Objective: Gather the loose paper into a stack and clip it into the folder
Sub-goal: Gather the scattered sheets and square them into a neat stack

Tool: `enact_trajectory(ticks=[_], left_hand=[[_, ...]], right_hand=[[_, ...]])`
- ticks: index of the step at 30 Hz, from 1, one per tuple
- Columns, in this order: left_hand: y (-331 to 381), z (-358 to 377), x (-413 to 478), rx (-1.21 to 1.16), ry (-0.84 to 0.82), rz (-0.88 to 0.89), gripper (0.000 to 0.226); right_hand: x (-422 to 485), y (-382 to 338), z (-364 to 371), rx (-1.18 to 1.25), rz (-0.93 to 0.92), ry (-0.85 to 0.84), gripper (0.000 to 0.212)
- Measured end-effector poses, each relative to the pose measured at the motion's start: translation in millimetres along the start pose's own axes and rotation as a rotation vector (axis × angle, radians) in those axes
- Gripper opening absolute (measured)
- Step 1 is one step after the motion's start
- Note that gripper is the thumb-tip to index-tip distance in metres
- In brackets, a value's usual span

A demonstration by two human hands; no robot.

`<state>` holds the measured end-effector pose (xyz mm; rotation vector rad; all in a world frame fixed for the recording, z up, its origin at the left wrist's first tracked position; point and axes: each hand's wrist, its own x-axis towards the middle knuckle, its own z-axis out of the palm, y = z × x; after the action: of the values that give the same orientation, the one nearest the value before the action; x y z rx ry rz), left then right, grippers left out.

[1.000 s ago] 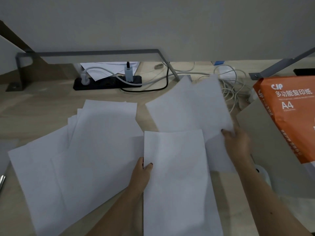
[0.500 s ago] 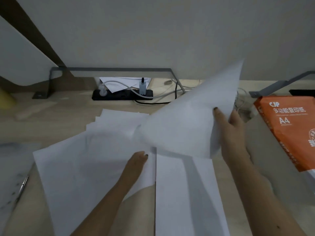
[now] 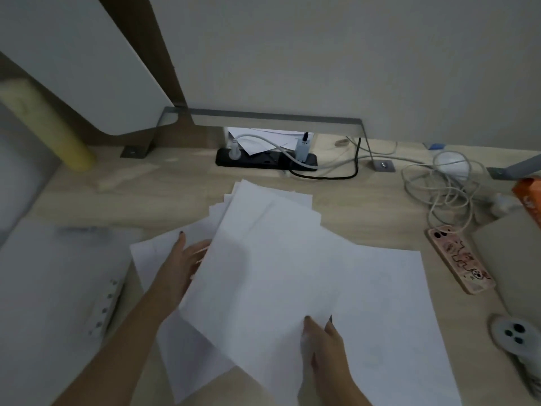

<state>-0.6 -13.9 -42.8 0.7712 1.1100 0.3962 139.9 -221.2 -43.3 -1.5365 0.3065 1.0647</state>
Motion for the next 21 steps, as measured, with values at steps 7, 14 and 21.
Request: enact_trajectory(ticks=[7, 14, 21], left_hand=[[3, -7, 58, 0.845, 0.099, 0.034, 0.077], [2, 3, 75, 0.812, 0.168, -0.033, 0.071], [8, -5, 56, 0.612, -0.096, 0.061, 0.020]], right_hand=[[25, 39, 17, -0.142, 0.037, 0.162, 0.015], [33, 31, 21, -0.002, 0.027, 0.098, 0.010], [34, 21, 20, -0.095, -0.035, 0.113, 0.015]])
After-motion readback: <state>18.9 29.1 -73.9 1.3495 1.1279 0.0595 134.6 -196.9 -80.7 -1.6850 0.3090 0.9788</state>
